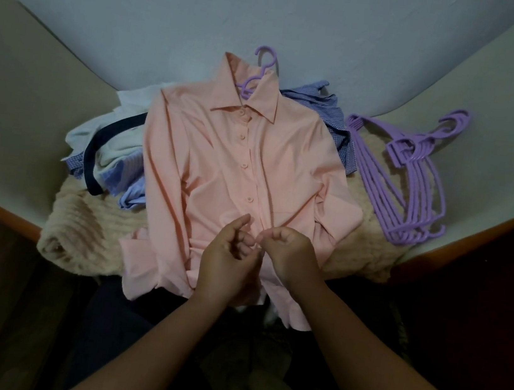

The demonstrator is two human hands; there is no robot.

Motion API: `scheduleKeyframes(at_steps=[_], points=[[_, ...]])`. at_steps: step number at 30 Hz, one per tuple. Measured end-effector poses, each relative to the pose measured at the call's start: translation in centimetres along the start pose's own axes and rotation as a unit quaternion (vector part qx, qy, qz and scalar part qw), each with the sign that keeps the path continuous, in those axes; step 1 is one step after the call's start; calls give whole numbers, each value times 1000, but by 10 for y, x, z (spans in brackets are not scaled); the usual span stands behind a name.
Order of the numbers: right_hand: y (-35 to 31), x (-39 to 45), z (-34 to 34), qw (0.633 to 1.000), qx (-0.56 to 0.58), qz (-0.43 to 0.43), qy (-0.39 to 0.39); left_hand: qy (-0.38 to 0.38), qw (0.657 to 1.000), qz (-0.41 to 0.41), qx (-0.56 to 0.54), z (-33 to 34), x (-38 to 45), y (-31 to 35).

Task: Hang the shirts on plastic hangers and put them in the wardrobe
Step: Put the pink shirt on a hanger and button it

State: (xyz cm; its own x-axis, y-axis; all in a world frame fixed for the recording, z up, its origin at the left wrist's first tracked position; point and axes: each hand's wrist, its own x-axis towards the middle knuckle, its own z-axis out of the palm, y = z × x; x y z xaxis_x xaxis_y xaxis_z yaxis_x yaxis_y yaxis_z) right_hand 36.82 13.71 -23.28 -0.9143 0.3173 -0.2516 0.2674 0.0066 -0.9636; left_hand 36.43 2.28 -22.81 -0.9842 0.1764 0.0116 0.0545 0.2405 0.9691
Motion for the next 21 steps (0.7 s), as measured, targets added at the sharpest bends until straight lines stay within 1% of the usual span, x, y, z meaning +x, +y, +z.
scheduleKeyframes(at_steps=[4, 7, 12, 15, 17, 19, 21], points=[[2, 1, 0, 1000, 16, 4, 18, -18, 1000, -19, -18, -1, 2, -2], [3, 2, -2, 1000, 11, -4, 21, -27, 991, -78, -109, -2, 6, -5], [8, 4, -5, 999, -9, -40, 15, 3, 975, -150, -165, -3, 14, -8], [9, 5, -6, 997, -41, -60, 12, 23, 948, -216, -232, -3, 18, -7], [8, 4, -6, 995, -62, -78, 16, 18, 926, -254, -279, -3, 20, -4], [5, 3, -6, 996, -37, -76, 24, 10, 923, -261, -282, -6, 24, -1], [4, 3, -8, 999, 13, -39, 16, 7, 931, -250, -265, -10, 30, 2]])
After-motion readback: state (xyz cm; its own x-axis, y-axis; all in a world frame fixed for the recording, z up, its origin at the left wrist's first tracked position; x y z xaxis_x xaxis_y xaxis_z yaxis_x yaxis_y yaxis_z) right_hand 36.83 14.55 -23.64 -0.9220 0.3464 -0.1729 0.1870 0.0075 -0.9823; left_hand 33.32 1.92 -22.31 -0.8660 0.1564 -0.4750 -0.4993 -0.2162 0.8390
